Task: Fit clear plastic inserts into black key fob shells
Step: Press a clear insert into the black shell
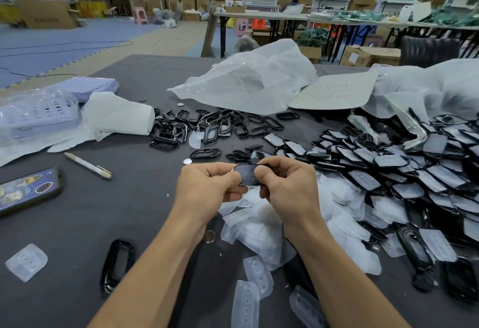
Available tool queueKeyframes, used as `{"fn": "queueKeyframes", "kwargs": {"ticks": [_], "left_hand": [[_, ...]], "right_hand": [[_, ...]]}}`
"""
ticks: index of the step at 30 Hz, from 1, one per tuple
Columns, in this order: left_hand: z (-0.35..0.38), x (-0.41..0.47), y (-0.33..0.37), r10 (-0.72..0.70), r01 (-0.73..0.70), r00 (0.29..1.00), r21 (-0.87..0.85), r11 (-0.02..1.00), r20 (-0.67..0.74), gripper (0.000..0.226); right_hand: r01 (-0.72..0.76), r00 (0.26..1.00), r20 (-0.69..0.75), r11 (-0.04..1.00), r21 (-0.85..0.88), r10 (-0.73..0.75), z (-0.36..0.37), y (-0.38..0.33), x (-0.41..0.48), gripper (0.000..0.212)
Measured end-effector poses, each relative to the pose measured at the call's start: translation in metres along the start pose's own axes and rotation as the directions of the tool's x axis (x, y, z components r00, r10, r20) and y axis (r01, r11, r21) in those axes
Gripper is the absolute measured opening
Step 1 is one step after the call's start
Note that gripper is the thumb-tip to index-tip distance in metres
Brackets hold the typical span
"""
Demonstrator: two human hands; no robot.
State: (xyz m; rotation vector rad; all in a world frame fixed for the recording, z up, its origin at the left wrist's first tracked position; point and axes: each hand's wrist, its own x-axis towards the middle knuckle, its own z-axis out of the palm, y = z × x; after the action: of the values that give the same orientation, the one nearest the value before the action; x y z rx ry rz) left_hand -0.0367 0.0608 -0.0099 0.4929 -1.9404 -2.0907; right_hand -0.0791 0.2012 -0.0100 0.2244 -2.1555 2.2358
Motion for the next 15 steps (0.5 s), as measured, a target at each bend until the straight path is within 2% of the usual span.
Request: {"fn": "queueKeyframes", "kwargs": {"ticks": [5,15], "left_hand": [[0.0027,0.0015,-0.0018,0.008,-0.008,0.996,0.007,1.000,-0.094,0.015],[0.0056,0.0014,-0.0013,0.035,-0.036,0.988,0.001,0.999,-0.152,0.020]], "right_hand": [[-0.014,0.996,0.084,1.000,-0.018,0.016,-0.0005,-0.0014,-0.0014,0.018],[-0.093,0.991,0.099,0.994,0.056,0.087,-0.0009,-0.0034,-0.0005,0.027]]}}
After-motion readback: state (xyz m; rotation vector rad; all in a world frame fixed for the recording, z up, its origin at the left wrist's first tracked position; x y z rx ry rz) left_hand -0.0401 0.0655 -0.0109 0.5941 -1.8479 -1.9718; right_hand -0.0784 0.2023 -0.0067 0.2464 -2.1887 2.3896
